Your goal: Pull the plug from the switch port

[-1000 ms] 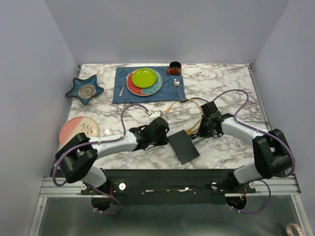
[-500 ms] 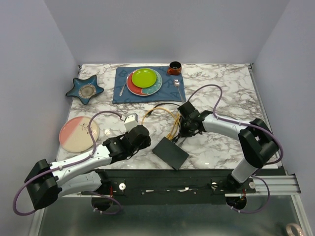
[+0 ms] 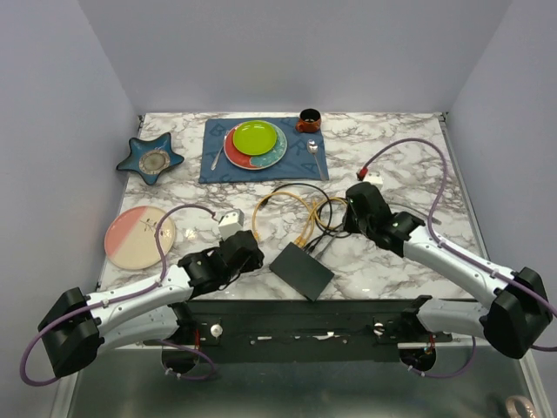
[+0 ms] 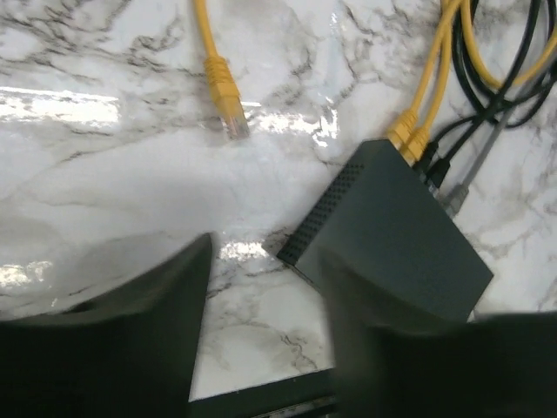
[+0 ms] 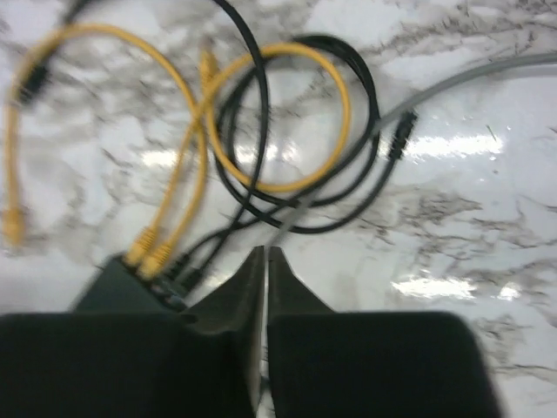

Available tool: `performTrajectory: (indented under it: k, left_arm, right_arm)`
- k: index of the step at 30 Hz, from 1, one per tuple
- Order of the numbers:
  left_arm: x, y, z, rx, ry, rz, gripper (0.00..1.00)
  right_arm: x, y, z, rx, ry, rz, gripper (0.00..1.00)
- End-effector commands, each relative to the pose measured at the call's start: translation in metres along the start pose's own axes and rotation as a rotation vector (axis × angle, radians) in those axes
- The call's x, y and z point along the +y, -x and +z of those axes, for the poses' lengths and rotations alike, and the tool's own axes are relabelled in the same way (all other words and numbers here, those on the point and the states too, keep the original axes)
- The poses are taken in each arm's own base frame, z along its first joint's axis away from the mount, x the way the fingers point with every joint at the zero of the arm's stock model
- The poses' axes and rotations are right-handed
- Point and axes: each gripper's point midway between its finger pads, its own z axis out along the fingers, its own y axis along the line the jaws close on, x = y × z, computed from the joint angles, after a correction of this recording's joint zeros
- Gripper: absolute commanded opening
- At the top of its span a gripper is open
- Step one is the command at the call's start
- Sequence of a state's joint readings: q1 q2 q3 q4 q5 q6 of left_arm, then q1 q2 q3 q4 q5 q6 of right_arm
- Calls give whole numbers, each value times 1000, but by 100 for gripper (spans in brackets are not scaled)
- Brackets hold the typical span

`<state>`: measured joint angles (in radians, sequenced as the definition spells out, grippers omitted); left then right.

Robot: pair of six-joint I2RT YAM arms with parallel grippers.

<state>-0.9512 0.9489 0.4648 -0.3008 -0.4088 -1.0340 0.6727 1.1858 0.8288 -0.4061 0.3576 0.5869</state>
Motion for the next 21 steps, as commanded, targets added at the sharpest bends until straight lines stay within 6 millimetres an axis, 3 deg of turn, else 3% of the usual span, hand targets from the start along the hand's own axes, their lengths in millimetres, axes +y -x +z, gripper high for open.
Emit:
performTrajectory:
  k: [1, 2, 4, 13, 21]
  left_arm:
    - [-22, -18, -7, 87, -146, 91, 19]
    - [-23, -22, -7, 101, -160, 98, 9]
    - [-29, -32, -10, 132, -199, 131, 1]
    - [-43, -77, -3, 289, -245, 253, 0]
    - [-31, -105, 14, 401, -151, 268, 0]
  right_arm:
    - [-22, -67, 10, 176, -35, -21, 1]
    - [-19, -76, 11, 209, -13, -16, 1]
    - [-21, -92, 15, 250, -5, -13, 1]
    - [1, -124, 22, 343, 81, -46, 1]
    - [22, -154, 24, 433, 124, -108, 1]
